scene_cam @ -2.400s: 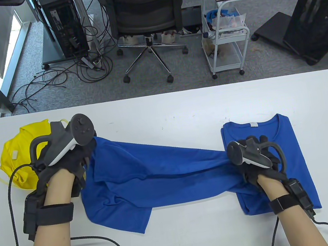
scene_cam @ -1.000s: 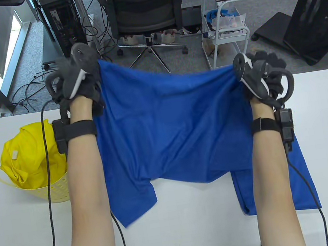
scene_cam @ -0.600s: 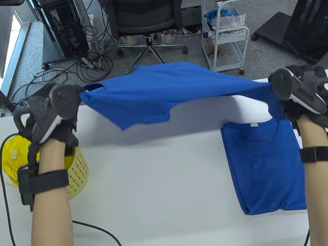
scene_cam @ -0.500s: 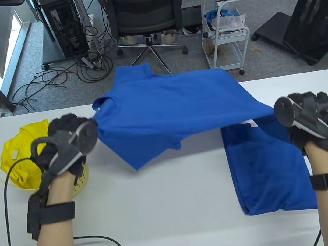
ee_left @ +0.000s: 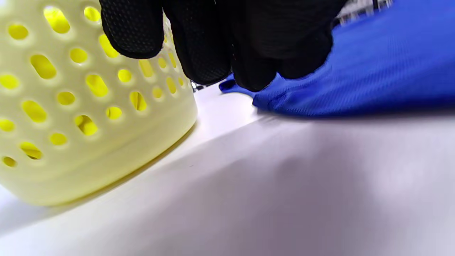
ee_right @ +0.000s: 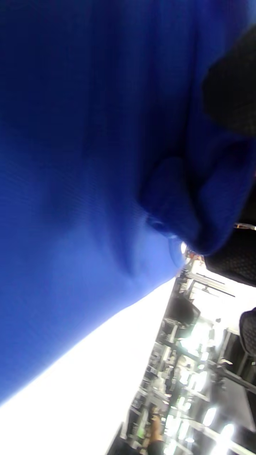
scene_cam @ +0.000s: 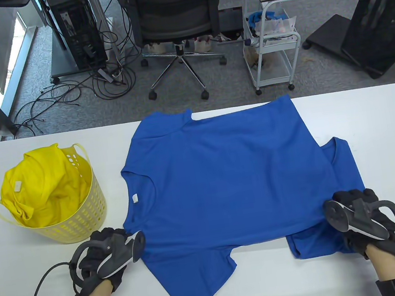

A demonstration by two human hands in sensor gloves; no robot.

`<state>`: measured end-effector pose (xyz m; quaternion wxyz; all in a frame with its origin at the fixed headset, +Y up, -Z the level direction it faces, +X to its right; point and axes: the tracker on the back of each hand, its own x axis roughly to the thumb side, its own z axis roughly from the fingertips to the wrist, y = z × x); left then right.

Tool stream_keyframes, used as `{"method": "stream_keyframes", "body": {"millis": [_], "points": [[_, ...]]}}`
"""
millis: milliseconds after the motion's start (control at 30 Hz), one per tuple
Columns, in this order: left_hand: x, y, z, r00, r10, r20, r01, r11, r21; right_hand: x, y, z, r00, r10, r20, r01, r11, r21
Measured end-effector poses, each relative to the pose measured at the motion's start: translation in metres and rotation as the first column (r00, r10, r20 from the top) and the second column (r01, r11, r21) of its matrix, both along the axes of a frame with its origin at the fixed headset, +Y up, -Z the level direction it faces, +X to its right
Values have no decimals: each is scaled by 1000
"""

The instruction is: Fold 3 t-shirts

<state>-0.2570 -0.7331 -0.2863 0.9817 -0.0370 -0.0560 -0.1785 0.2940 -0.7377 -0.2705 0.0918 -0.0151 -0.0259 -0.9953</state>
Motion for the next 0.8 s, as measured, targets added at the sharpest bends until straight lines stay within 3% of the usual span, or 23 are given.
{"method": "stream_keyframes", "body": {"millis": [100,167,233,400,700,800], "points": [[1,-23,-5,976,215,-37,-218,970,-110,3,-8,0,1000,21,13,-21,1000,-18],[2,-37,-9,982,175,-74,-188,956,-227,1,-9,0,1000,20,0,-20,1000,18],[0,-31,-8,991,112,-80,-126,969,-213,-3,-6,1,1000,20,-12,-20,999,44],[-13,-30,-7,983,116,-139,-153,944,-291,-11,4,7,998,38,-54,-32,995,99],[-38,-22,-1,959,150,-243,-230,908,-350,-22,0,21,989,31,-143,-48,992,-116],[-47,-19,0,948,171,-268,-261,900,-350,-28,3,27,982,26,-189,-50,991,-120]]}}
